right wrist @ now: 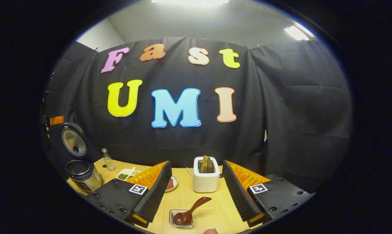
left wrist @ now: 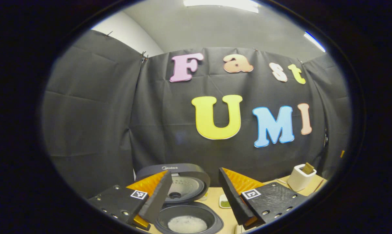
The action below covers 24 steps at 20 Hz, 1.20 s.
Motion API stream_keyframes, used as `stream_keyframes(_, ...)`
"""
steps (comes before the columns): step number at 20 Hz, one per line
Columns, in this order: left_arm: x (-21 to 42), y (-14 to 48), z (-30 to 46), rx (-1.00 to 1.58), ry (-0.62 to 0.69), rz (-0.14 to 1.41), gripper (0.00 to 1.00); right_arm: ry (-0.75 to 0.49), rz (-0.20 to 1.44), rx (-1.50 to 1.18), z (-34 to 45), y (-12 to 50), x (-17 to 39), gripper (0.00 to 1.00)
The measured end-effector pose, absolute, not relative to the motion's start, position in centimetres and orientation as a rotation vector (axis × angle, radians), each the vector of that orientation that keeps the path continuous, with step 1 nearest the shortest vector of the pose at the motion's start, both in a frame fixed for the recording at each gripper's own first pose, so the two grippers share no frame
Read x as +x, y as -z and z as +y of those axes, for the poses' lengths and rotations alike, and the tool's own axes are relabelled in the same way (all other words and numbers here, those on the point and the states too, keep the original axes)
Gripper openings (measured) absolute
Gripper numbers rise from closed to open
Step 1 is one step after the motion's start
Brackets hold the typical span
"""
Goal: Close the left gripper, press the button to open the rice cooker; take a wooden spoon from the chopstick holder with the right hand, scoop a spoonful of rice and pour it into the rice cooker, then put the wooden spoon back into the chopstick holder.
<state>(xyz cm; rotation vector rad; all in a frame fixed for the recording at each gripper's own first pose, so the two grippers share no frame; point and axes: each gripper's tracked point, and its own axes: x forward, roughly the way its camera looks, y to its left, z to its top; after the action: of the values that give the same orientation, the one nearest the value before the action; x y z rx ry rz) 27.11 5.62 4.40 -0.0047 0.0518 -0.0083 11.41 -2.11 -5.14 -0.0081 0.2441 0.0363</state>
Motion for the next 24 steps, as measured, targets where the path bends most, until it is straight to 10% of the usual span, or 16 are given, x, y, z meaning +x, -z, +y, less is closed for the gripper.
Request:
stream_keyframes(12,40.1,-1.4,13.0,-0.063,-0.108,0.170,0.88,-0.050,0.280,-0.036,-1.2,6.4,10.3,0.98)
stream_keyframes(24,36.6,1.6,12.0,-0.061,-0.112,0.220,0.93,-0.109,0.253,-0.039,0.5,5.5,10.5,0.98)
